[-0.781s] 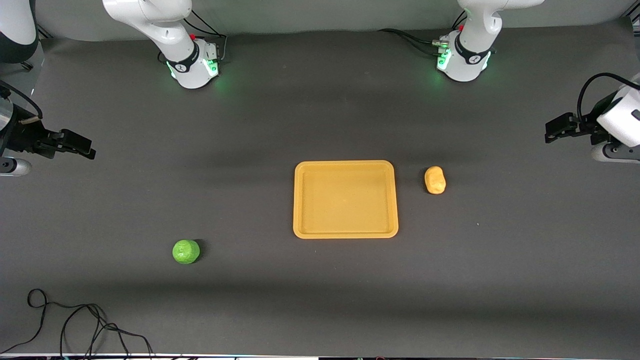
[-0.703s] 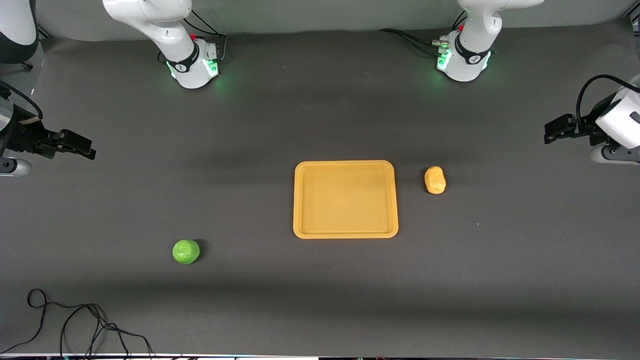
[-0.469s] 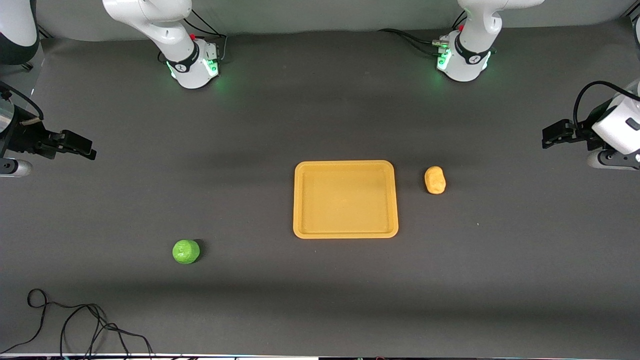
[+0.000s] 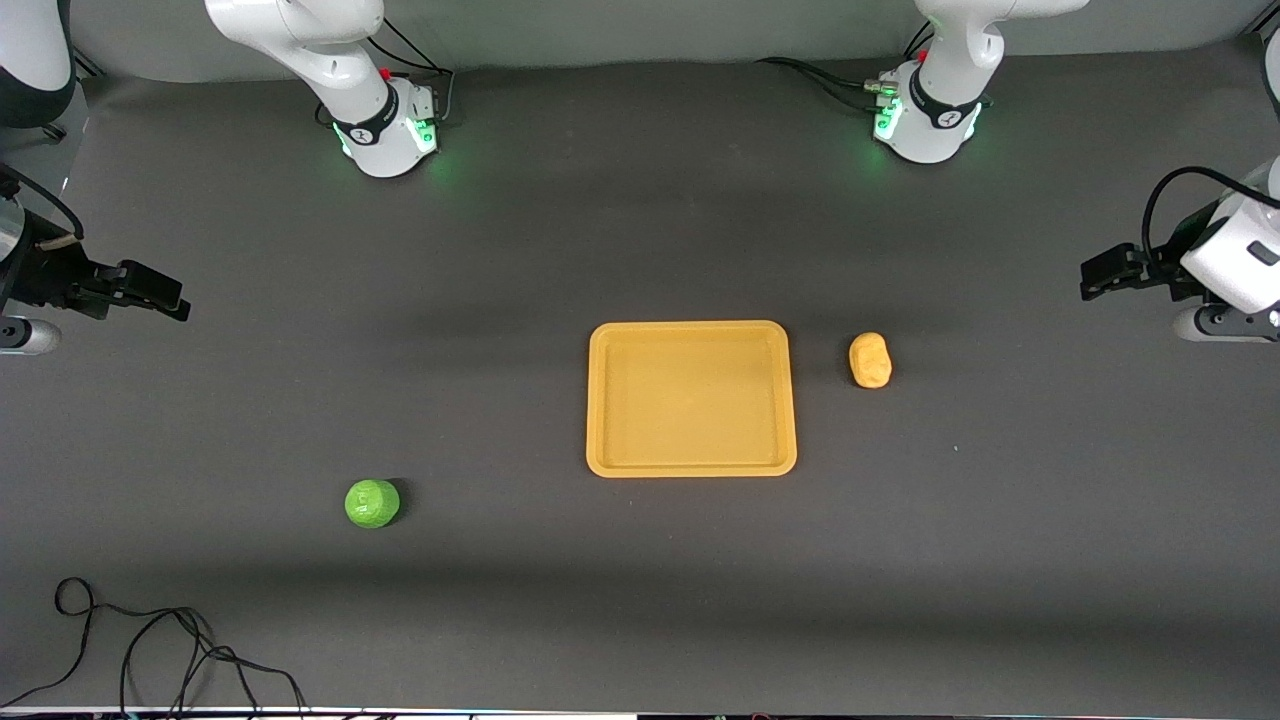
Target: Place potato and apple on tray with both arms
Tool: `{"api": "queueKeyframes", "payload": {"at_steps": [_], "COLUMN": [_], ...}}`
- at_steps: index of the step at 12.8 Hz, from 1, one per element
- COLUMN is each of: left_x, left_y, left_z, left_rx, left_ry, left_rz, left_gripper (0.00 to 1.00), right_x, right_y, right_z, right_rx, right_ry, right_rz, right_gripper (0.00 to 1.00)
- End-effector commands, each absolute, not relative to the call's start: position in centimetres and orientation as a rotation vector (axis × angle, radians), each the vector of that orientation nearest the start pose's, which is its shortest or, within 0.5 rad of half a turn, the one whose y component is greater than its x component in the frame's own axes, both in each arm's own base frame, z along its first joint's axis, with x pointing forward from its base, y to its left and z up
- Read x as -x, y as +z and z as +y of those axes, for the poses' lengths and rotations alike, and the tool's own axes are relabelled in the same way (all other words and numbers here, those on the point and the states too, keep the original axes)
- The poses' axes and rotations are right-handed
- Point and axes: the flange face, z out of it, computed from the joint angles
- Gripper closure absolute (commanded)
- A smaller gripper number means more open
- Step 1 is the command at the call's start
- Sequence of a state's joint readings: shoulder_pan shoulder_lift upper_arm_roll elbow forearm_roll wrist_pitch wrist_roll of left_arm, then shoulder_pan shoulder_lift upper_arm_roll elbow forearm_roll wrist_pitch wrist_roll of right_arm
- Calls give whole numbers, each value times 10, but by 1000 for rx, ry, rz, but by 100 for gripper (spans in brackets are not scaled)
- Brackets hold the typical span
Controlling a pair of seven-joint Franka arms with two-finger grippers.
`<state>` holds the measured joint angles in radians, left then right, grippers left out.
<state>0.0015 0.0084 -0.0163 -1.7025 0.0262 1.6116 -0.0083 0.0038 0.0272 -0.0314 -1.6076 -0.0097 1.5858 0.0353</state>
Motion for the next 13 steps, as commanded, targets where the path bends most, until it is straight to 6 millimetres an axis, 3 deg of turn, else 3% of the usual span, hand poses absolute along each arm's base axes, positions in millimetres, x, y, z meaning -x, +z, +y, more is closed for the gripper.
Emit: {"api": "queueKeyframes", "payload": {"at_steps": [1,3,6,8,9,11,13], "left_x": [-553,-551,-530,-519,-515,-512,-515], "left_y": [542,501,399,343,322,266,226], "left_z": [-24,-41,-80,-98,-118,-135,-161], "left_rx": [3092,3099,3114,3200,3205,3200,3250], "left_ry": [127,108,168,223,246,357,309], "left_rz": [3,55,152,99,131,127,20], "left_gripper": [0,0,0,0,0,0,0], "right_x": [-566,-568,-581,-594,-607,-645,-677], "right_y": [595,592,584,578,575,570,558], "right_z": [-16,-11,28,33,33,36,41], "right_rx": [3144,3143,3118,3118,3121,3124,3123], "right_ry": [94,82,9,-10,-23,-59,-81], "right_rz": [67,58,-13,-25,-37,-45,-51], "right_gripper": [0,0,0,0,0,0,0]}}
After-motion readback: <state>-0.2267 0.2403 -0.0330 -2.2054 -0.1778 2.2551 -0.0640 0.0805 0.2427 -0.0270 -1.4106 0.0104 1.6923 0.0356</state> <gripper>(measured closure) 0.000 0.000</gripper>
